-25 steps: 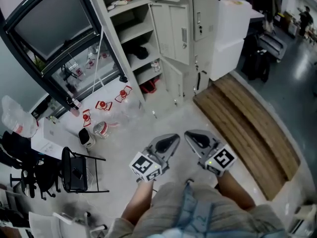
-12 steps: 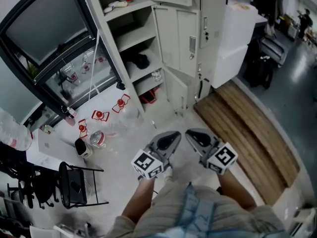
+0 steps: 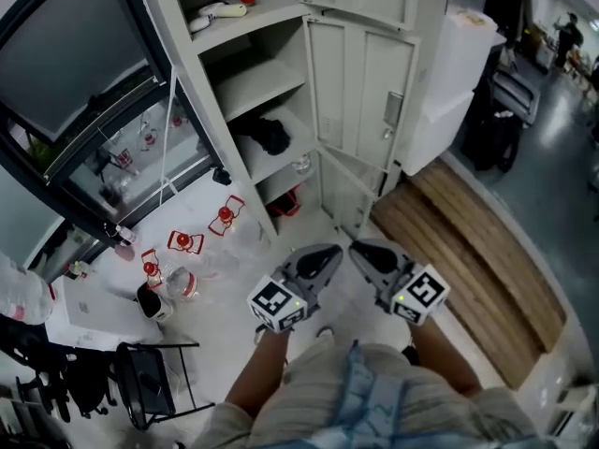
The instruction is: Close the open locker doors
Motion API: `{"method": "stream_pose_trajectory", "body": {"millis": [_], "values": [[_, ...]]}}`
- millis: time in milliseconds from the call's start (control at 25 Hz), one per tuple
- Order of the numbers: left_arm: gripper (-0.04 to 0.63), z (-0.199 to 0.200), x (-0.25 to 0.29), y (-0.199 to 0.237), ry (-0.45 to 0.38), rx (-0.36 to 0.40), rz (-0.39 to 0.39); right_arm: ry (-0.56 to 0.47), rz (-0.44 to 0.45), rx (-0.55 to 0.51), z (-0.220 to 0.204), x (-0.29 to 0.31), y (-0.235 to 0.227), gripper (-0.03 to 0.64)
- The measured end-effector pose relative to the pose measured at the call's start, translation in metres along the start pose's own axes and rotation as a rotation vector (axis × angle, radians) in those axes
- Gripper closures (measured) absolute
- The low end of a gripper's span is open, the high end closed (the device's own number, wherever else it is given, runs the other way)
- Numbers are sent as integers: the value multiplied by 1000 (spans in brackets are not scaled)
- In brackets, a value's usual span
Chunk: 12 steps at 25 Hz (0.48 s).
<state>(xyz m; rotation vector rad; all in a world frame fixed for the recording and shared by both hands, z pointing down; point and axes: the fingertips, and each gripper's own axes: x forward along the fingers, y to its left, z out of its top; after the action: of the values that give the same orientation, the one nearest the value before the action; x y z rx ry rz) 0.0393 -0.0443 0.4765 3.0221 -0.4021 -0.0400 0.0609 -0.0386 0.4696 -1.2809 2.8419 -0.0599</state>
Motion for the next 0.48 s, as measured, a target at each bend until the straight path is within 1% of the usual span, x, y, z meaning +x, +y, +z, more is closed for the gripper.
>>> {"method": "stream_pose_trajectory", "body": {"millis": [200, 400, 480], "values": [[592, 0, 9, 47, -6, 23, -31, 11, -51, 8, -7, 28, -24, 615], [592, -15, 21, 76, 21, 3, -42, 52, -93, 9, -24, 41, -54, 614], [592, -23, 28, 84, 34, -5, -49, 61, -100, 23, -27, 44, -65, 589]]}}
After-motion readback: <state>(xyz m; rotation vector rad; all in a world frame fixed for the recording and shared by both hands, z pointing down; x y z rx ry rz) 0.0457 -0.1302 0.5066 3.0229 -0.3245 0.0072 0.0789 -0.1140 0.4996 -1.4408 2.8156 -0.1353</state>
